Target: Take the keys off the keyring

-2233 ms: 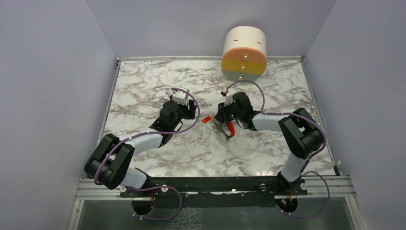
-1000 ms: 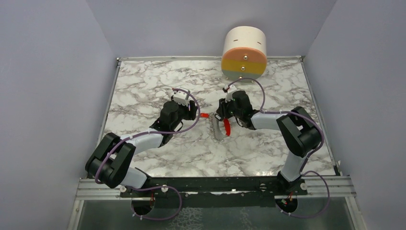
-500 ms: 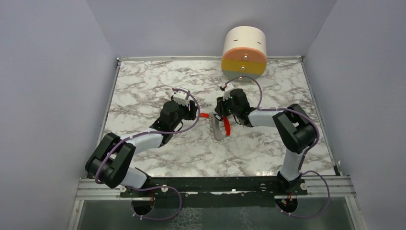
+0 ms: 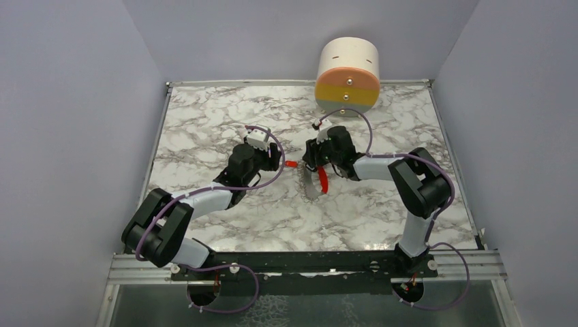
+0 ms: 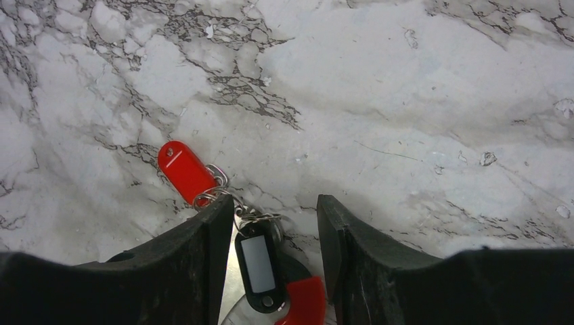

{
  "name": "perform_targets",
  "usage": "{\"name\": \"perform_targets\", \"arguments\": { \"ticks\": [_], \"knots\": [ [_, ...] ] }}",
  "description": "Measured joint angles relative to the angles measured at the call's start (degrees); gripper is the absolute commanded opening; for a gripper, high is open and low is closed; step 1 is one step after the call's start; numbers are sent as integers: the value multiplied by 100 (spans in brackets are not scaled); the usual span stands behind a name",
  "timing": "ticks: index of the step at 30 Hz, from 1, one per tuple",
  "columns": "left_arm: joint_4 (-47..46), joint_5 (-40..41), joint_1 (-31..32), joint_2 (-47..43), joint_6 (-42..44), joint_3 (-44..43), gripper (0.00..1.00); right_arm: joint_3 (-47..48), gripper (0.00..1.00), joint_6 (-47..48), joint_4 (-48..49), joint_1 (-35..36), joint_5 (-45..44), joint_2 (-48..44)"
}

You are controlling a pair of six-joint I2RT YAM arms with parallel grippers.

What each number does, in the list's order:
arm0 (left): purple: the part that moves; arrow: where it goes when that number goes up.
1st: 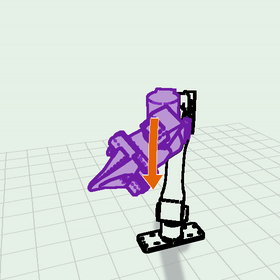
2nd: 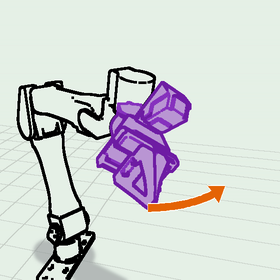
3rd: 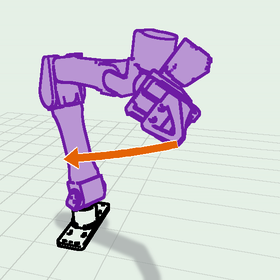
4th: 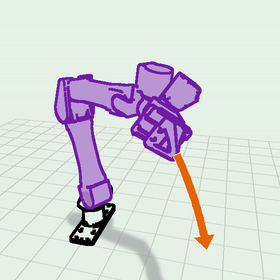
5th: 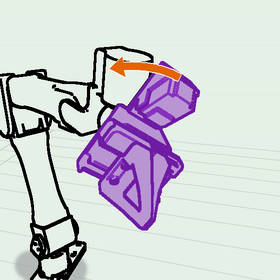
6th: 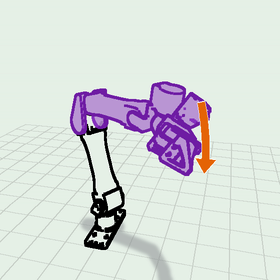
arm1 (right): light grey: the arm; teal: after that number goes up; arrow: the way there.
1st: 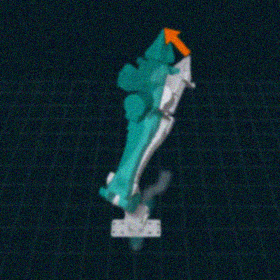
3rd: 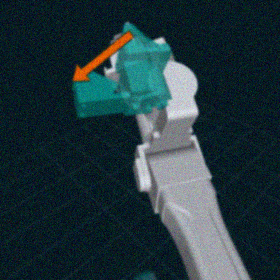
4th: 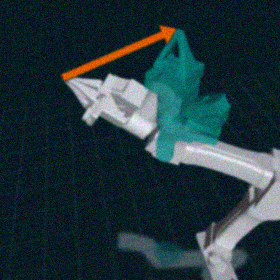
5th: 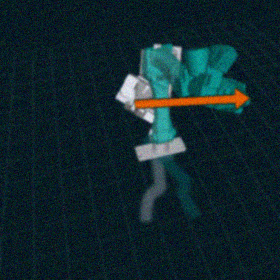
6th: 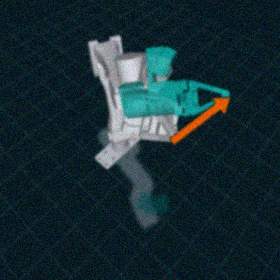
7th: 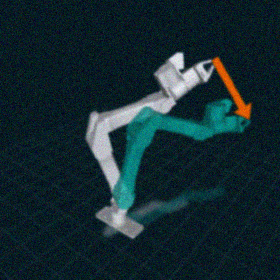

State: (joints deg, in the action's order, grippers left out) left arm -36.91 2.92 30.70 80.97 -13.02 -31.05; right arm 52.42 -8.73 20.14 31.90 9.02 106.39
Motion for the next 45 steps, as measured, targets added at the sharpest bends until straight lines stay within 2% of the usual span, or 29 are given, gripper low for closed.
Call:
{"name": "perform_targets", "arguments": {
  "ticks": [20,24,26,30,34,45],
  "knots": [
    [-44,-26,0,42,-37,0,59,83,43,-57,188,33,177,361],
    [-72,-37,0,66,-39,0,59,326,17,-13,212,107,144,566],
    [-79,-37,0,63,-39,0,59,337,11,-11,216,116,105,590],
    [-81,-37,0,63,-42,0,59,339,11,-44,221,116,20,570],
    [-81,-52,0,68,-46,0,59,299,23,-66,170,116,-72,551],
    [-140,-186,0,179,-144,-2,59,79,32,-70,50,133,-90,310]
  ]
}}
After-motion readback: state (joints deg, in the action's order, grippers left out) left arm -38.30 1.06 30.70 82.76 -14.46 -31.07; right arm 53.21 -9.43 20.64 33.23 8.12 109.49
